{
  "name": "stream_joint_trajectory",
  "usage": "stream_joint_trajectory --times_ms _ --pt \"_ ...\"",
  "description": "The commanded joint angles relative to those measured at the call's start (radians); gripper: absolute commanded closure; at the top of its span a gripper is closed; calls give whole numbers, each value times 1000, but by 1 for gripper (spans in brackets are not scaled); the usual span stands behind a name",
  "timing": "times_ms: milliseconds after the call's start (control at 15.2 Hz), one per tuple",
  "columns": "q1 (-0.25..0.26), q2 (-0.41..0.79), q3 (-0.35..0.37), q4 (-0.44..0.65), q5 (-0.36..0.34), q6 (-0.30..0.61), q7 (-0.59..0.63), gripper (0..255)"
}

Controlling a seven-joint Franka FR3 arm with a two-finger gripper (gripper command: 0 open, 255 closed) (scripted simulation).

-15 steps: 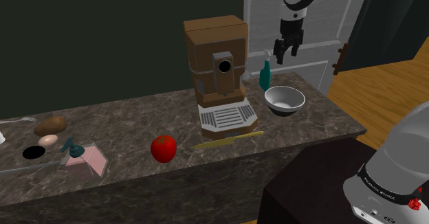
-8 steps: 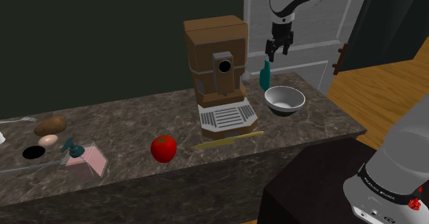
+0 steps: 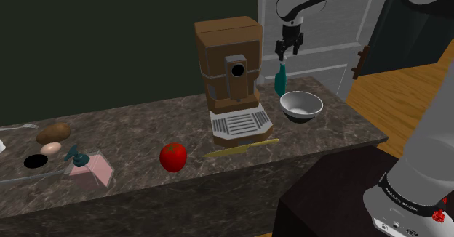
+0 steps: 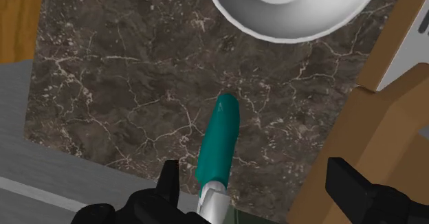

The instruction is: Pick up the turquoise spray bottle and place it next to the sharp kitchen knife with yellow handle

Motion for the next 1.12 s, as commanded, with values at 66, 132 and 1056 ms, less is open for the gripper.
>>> stream_joint_trajectory --times_ms 66,132,1056 --pt "-17 90 -10 100 12 6 -7 0" --pt "-18 95 -10 93 12 18 -7 0" --pt "-22 128 -11 51 15 93 -9 0"
